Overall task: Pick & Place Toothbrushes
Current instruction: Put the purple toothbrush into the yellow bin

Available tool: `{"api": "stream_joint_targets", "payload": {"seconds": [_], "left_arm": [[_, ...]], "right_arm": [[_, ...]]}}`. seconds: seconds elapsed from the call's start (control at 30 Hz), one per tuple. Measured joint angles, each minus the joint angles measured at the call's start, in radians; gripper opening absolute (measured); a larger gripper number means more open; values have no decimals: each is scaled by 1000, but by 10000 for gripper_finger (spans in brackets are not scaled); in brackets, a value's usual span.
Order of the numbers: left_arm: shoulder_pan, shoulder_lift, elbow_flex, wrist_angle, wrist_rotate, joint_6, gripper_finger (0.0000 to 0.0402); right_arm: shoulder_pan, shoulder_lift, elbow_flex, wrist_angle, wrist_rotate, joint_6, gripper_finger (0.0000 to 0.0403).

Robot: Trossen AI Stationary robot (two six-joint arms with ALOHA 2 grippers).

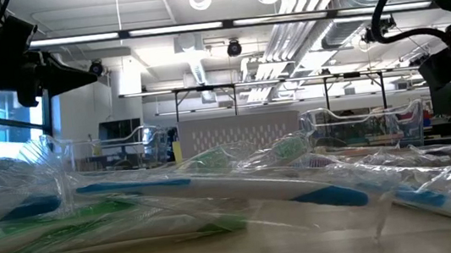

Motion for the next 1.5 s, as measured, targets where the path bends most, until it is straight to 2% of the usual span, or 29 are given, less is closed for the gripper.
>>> {"api": "stream_joint_targets", "payload": {"seconds": [0.27, 0.93, 1.2, 1.5], "left_arm": [[0, 0, 0, 0, -1, 0, 0], [0, 0, 1, -6, -1, 0, 0], [0, 0, 1, -6, -1, 0, 0], [0, 0, 1, -2, 15, 0, 0]], "right_arm": [[1, 1, -3, 7, 37, -5, 158], [0, 2, -4, 8, 33, 23, 14], [1, -37, 5, 16, -11, 17, 8], [-1, -175, 54, 26, -36, 22, 7]]}}
